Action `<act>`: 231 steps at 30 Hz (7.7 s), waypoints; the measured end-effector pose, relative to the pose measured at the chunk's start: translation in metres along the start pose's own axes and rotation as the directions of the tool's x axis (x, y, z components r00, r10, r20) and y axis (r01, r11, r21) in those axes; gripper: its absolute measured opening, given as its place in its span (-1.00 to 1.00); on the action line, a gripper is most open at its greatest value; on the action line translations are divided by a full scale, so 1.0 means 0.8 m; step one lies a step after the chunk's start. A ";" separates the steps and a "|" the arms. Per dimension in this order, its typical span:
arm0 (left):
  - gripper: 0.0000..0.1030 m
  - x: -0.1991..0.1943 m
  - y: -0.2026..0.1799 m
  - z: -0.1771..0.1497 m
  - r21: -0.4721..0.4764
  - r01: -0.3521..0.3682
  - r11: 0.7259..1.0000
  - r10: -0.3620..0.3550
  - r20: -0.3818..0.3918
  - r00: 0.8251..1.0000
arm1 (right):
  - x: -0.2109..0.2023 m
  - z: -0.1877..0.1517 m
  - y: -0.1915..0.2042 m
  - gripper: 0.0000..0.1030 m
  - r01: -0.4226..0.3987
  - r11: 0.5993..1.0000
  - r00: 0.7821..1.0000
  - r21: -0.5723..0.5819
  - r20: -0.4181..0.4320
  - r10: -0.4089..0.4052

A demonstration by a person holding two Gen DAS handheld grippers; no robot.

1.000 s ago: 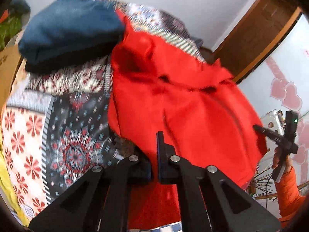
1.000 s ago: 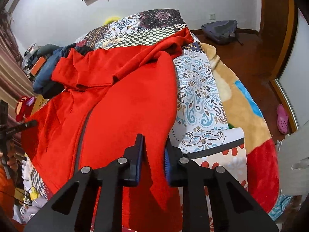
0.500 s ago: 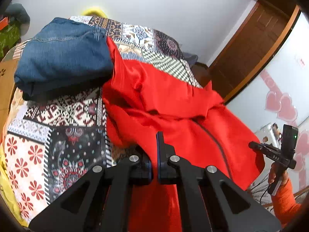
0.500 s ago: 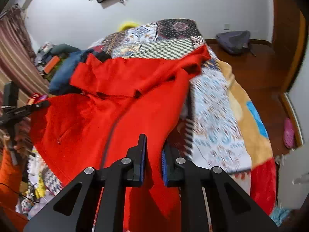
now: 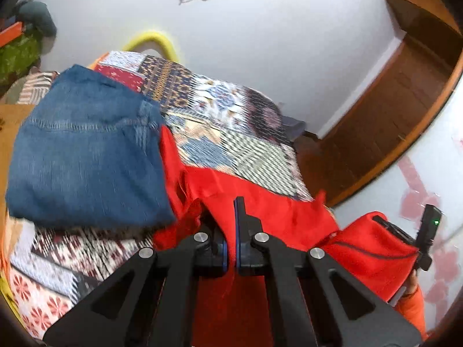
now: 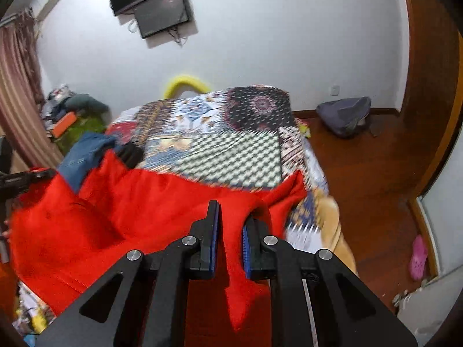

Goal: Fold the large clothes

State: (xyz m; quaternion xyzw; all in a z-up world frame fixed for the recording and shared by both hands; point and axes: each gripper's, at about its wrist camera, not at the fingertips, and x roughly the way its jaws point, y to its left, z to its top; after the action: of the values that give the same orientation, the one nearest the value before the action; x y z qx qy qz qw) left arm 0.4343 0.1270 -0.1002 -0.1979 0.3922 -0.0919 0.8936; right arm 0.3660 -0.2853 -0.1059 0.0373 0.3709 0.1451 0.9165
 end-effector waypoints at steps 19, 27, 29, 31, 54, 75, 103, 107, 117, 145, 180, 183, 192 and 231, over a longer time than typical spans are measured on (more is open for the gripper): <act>-0.91 0.127 0.020 0.003 0.218 -0.323 0.921 0.335 -0.021 0.942 | 0.125 0.009 -0.054 -0.29 0.177 0.984 0.964 -0.037 -0.197 -0.181; -0.30 0.091 0.010 -0.002 0.203 -0.284 0.937 0.301 -0.056 0.952 | 0.045 0.011 -0.043 -0.15 0.218 0.969 0.967 -0.116 -0.107 -0.230; -0.07 0.074 0.003 -0.006 0.207 -0.299 0.932 0.310 -0.023 0.951 | 0.030 0.007 -0.032 -0.15 0.183 0.974 0.975 -0.134 -0.103 -0.197; 0.09 0.055 -0.006 -0.011 0.219 -0.319 0.922 0.323 0.018 0.946 | 0.013 -0.001 -0.017 -0.14 0.130 0.979 0.983 -0.154 -0.111 -0.148; 0.14 0.090 -0.063 -0.152 0.409 -0.152 0.900 0.240 -0.174 0.955 | 0.082 -0.090 0.122 -0.14 -0.190 0.941 0.912 -0.281 -0.405 0.063; 0.14 0.168 -0.072 -0.147 0.452 -0.052 0.890 0.193 -0.272 0.943 | 0.149 0.035 0.090 -0.14 -0.123 0.992 0.970 -0.009 -0.212 0.119; 0.15 0.140 -0.066 0.058 0.303 -0.290 0.908 0.293 0.038 0.955 | 0.145 -0.032 0.084 -0.14 -0.138 0.981 0.933 -0.137 -0.349 0.083; 0.24 0.141 -0.064 0.015 0.377 -0.292 0.879 0.309 0.016 0.951 | 0.167 -0.014 0.057 -0.14 -0.045 0.997 0.952 -0.063 -0.304 0.023; 0.25 0.203 -0.040 -0.124 0.455 -0.176 0.873 0.293 -0.199 0.935 | 0.170 -0.057 0.053 -0.14 0.025 0.975 0.927 -0.222 -0.361 -0.106; 0.30 0.125 0.096 -0.182 -0.231 -0.057 0.971 0.006 -0.215 0.977 | 0.055 -0.093 -0.020 -0.13 0.051 0.990 0.959 0.133 -0.283 -0.011; -0.80 0.023 -0.057 -0.156 0.032 0.017 0.999 -0.017 0.006 1.000 | 0.003 -0.066 0.000 -0.81 -0.089 0.979 0.988 0.181 -0.107 0.110; -0.80 -0.023 -0.030 -0.173 -0.006 -0.033 0.999 0.033 0.046 0.998 | -0.024 -0.085 0.005 -0.83 -0.141 0.971 0.982 0.192 -0.100 0.163; -0.89 -0.082 0.104 -0.279 -0.151 -0.202 0.968 0.197 -0.046 0.979 | -0.042 -0.196 0.030 -0.83 -0.158 0.951 0.961 0.267 -0.179 0.210; 0.87 0.083 0.177 -0.147 0.006 -0.474 0.881 0.465 -0.202 0.862 | 0.005 -0.170 0.091 -0.15 -0.032 0.996 0.976 -0.081 -0.217 0.014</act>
State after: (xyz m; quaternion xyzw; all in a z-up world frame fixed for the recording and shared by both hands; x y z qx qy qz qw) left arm 0.3934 0.2007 -0.2767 -0.1059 0.5174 0.1176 0.8410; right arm 0.2571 -0.2202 -0.1941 -0.0131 0.4615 0.1745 0.8697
